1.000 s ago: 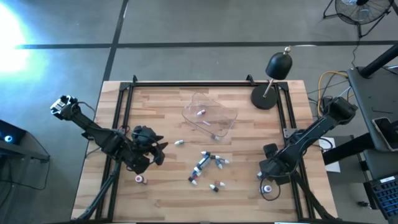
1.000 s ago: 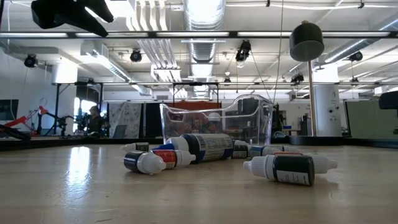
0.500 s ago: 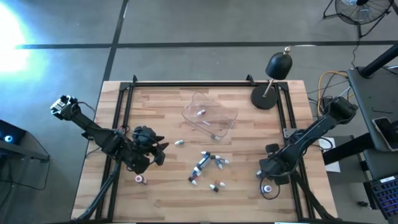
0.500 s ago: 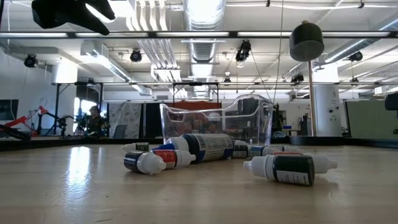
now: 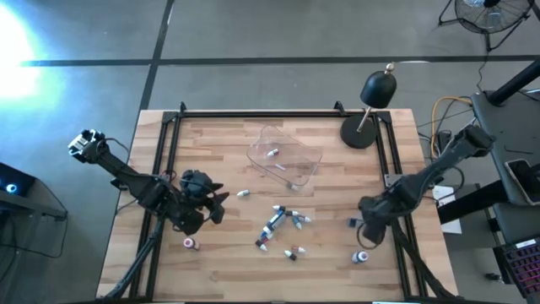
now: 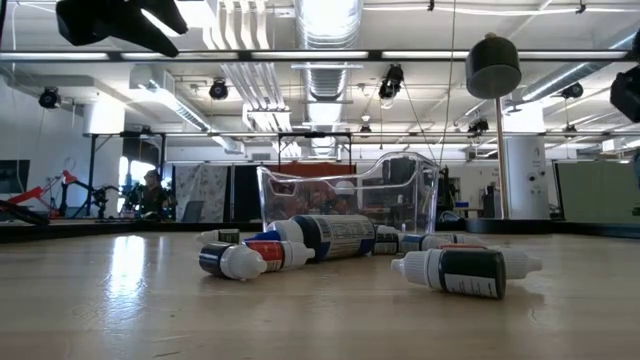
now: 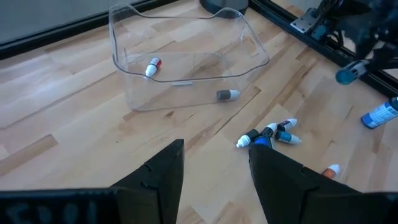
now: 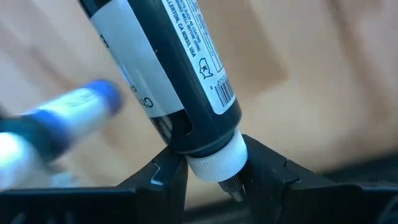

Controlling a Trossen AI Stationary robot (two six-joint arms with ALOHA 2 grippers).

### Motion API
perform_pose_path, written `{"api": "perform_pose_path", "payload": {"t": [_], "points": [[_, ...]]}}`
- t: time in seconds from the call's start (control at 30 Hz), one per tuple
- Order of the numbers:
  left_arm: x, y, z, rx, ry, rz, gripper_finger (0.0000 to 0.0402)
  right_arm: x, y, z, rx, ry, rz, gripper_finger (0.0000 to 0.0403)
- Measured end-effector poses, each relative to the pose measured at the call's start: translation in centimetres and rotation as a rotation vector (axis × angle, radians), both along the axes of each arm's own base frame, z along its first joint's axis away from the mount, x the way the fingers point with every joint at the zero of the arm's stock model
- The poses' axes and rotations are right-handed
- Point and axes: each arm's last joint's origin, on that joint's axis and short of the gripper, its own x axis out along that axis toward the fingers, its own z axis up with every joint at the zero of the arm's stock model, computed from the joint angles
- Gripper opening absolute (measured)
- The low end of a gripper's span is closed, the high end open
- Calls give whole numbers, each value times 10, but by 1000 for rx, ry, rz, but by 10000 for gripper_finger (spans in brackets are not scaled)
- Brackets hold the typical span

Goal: Pick & Place food coloring
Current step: Adjust the large black food coloring bottle

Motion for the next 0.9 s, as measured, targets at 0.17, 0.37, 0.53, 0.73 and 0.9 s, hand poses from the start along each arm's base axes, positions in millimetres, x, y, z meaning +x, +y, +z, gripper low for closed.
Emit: {"api": "perform_pose_path", "payload": {"t": [0.17, 0.37, 0.53, 0.73, 0.9], "points": [[1, 1, 0, 16, 9, -7, 156, -10, -10, 5, 289, 270, -274, 120], [1, 1, 0, 34, 16, -24, 156, -23, -10, -1, 437, 603, -352, 123], [1, 1, 0, 33, 17, -25, 156, -23, -8, -2, 442, 686, -403, 124], [1, 0, 0, 29, 25, -45, 156, -22, -7, 3, 495, 775, -410, 124], [3, -1, 1, 9, 17, -56, 156, -18, -8, 4, 482, 738, -448, 120]]}}
